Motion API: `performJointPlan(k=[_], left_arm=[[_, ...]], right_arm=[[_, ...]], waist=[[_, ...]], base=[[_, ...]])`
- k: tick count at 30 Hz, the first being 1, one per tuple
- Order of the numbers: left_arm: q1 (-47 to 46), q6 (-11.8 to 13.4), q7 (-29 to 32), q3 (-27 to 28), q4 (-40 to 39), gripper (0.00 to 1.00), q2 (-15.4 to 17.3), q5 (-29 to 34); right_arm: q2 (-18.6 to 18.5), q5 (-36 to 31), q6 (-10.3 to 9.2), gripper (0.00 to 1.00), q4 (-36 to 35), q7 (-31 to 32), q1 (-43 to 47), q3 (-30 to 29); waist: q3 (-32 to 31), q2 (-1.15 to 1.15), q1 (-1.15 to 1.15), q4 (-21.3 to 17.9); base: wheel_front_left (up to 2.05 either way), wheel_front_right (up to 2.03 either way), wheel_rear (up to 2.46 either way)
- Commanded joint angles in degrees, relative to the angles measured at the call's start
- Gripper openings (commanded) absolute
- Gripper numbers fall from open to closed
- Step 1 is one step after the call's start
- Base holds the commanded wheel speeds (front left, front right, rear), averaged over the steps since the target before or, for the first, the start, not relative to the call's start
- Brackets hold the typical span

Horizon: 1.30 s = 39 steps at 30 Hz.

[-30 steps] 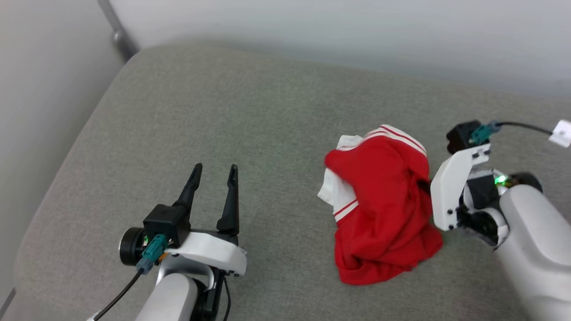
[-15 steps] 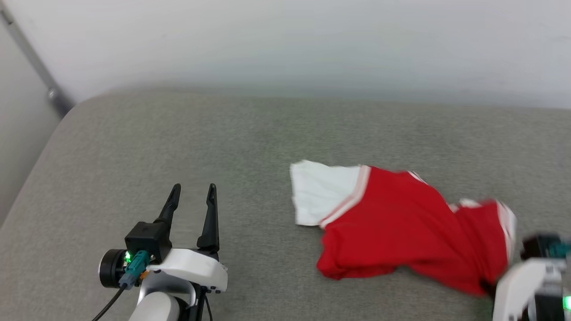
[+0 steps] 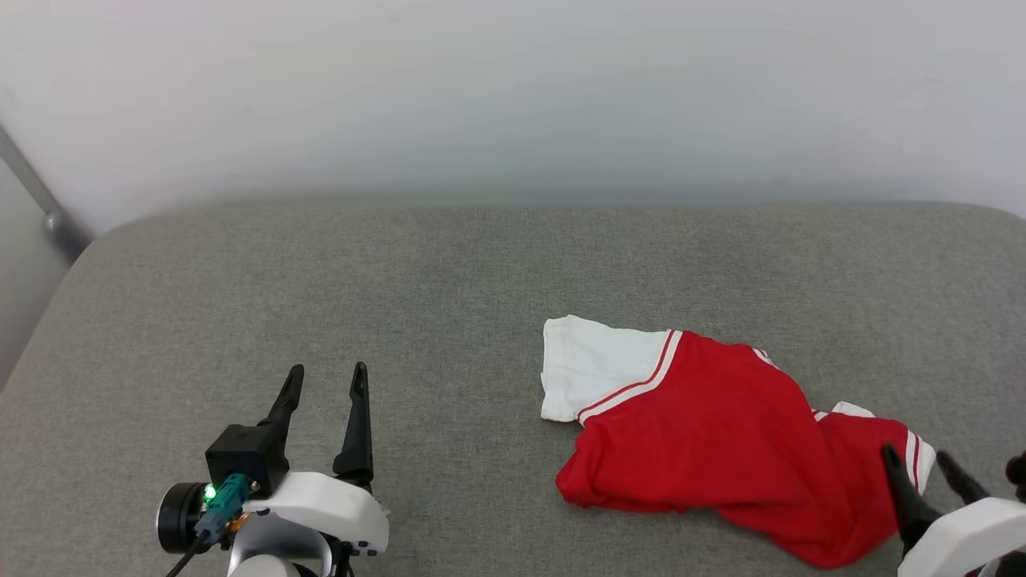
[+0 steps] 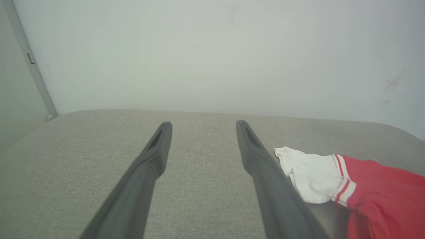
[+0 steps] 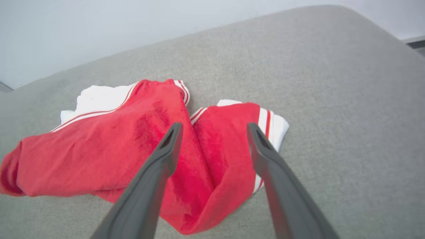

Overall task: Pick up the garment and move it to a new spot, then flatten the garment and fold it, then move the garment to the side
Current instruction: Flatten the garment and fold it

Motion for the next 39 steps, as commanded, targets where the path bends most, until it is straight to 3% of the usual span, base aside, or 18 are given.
performJointPlan(k=[1,9,21,29,39], left_arm=[[0.6,0.2,0.1,0.1,-0.2,1.0,0.3,-0.4],[1.8,0.9,1.3,0.3,-0.1,1.0,1.5,-0.1],[0.7,0.0,5.1,-1.8,0.8,1.0,2.5,0.0],[-12.2,-6.4,14.2,-5.3,6.6,1.0,2.3,-1.9],[-31.0,-14.3,35.3,-7.9,20.7,1.0,4.7,-7.0]], right_arm=[[0.1,-0.7,-0.04,1.0,-0.6,-0.6,-0.8,-0.3],[1.3,-8.8,-0.04,1.0,-9.3,-9.6,0.1,2.6],[3.7,-12.2,-0.04,1.0,-13.9,-10.2,2.8,7.7],[4.1,-11.8,-0.04,1.0,-15.7,-9.6,-0.7,10.3],[4.6,-10.6,-0.04,1.0,-15.5,-10.9,-4.9,12.5]], waist=[[-0.2,0.0,0.01,-0.1],[-1.8,0.0,0.01,-1.3],[-2.0,0.0,0.01,-4.8],[1.4,0.0,0.01,-10.3],[9.1,0.0,0.01,-18.8]], base=[[0.0,0.0,0.0],[0.0,0.0,0.0],[0.0,0.0,0.0],[0.0,0.0,0.0],[0.0,0.0,0.0]])
